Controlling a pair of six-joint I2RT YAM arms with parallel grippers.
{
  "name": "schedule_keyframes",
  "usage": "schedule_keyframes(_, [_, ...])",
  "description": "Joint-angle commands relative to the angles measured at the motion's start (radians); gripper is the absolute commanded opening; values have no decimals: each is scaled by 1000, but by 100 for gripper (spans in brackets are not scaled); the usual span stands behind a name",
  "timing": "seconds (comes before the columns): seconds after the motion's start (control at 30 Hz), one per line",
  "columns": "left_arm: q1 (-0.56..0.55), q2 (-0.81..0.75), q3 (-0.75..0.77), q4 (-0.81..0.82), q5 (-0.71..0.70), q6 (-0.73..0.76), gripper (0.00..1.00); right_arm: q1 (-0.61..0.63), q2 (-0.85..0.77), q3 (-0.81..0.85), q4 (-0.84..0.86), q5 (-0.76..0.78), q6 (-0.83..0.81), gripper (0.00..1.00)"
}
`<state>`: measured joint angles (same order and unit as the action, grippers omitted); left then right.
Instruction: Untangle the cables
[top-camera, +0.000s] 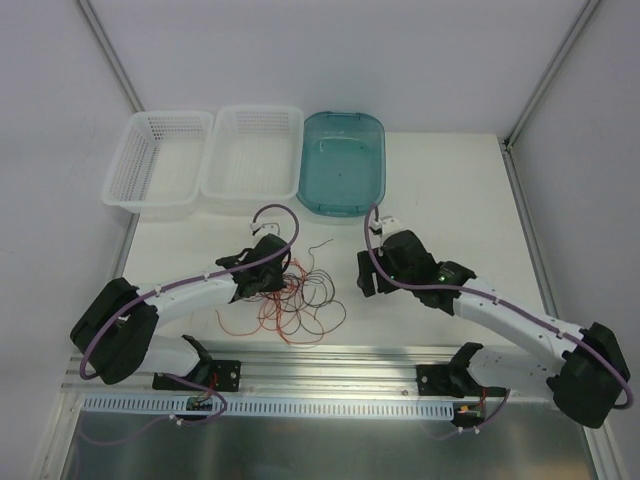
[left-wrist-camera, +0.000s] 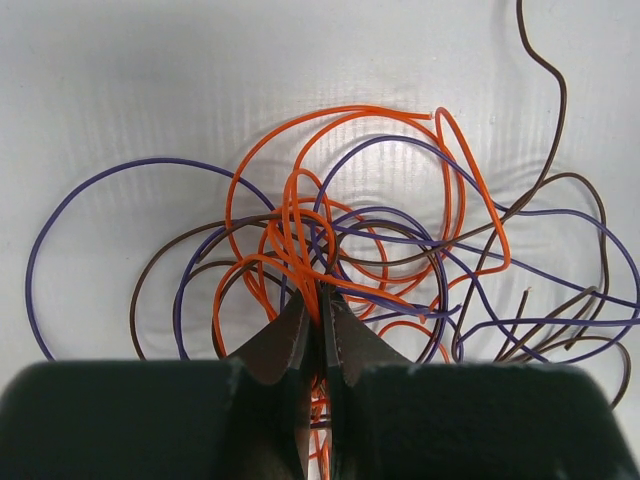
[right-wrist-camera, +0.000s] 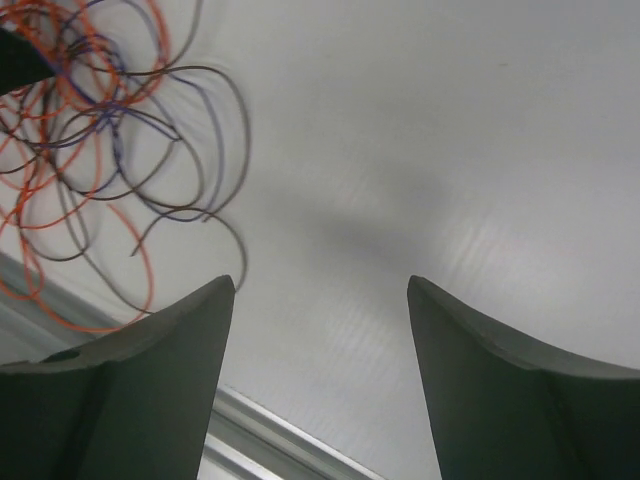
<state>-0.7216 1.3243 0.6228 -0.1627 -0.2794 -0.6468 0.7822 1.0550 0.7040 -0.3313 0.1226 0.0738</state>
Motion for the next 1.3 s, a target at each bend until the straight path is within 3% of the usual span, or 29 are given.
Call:
schedule_keyframes(0.0, [-18,13,37,-6,19,-14,0,89,77,54,165,-87,58,73])
schedule_keyframes(0.2, [-29,13,49,-3,22,-71,0,221,261,32,501,-64,290,64])
schedule_keyframes(0.43, [-30,-13,32,-4,6,-132,0,270,468,71,705,-96,431,56])
schedule_keyframes(0.83, [-30,-56,0,-1,-40,-191,0,287,612,150,736,-87,488,42])
schedule_keyframes(1.07, [-29,-77,-12,-3,-58,-195,0,287,645,158,686,-35,501,22])
schedule_keyframes(1.27, [-29,-94,-20,-1,-58,-211,0,288,658,169,638,-20,508,25])
